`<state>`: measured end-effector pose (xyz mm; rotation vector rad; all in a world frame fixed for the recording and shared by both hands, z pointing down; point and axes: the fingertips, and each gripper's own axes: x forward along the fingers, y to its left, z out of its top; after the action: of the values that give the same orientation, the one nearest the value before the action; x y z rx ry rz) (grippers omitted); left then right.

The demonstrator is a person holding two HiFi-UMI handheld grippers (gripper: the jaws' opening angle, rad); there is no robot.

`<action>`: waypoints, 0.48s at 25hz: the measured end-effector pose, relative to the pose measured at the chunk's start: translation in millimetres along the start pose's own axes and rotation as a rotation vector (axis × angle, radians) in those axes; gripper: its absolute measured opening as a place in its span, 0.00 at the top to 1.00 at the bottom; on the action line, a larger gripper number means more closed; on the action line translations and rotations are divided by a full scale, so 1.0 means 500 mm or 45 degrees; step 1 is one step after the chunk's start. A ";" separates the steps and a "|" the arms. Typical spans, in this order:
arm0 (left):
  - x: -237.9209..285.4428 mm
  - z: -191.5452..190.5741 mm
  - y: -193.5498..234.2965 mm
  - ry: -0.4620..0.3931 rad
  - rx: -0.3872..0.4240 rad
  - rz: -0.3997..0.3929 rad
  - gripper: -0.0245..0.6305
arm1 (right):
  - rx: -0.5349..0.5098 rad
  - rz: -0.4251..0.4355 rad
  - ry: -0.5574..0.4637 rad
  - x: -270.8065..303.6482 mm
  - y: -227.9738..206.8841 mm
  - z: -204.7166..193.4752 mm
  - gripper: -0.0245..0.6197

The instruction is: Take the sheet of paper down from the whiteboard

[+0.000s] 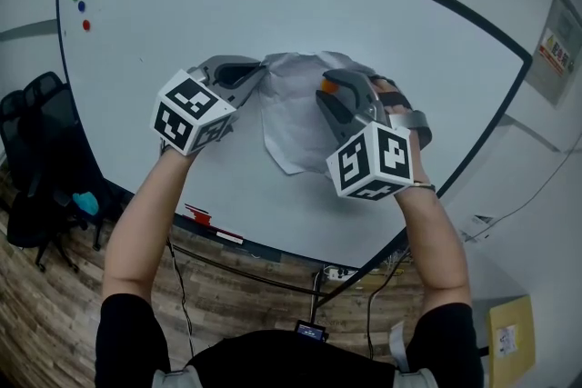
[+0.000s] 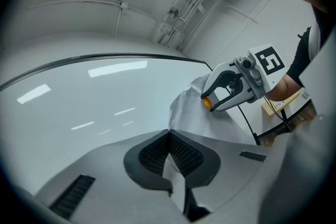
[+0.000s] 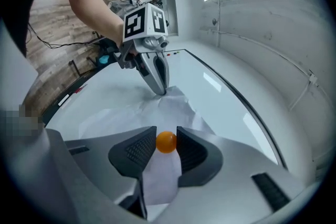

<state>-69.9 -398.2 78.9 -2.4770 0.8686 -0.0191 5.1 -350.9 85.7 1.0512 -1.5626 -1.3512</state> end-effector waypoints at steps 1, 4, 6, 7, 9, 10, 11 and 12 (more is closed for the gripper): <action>0.001 -0.003 -0.001 0.010 0.005 0.001 0.94 | -0.001 -0.008 -0.017 -0.007 -0.002 0.009 0.76; 0.005 -0.017 -0.006 0.051 0.023 0.007 0.94 | 0.006 -0.037 -0.063 -0.029 -0.014 0.029 0.76; 0.005 -0.025 -0.007 0.061 0.035 0.012 0.94 | 0.014 -0.060 -0.080 -0.043 -0.025 0.034 0.76; 0.004 -0.027 -0.006 0.062 0.041 0.015 0.94 | 0.021 -0.072 -0.086 -0.050 -0.031 0.036 0.76; 0.001 -0.030 -0.005 0.066 0.034 0.018 0.94 | 0.036 -0.092 -0.092 -0.059 -0.045 0.036 0.76; 0.000 -0.032 -0.006 0.070 0.027 0.018 0.94 | 0.042 -0.101 -0.094 -0.063 -0.052 0.034 0.76; -0.001 -0.033 -0.006 0.074 0.023 0.019 0.94 | 0.049 -0.110 -0.096 -0.066 -0.059 0.032 0.76; -0.003 -0.035 -0.005 0.079 0.024 0.022 0.94 | 0.058 -0.118 -0.099 -0.069 -0.065 0.031 0.76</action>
<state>-72.6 -403.9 95.5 -2.4629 0.9113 -0.0979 5.1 -316.0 49.8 1.1231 -1.6253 -1.4408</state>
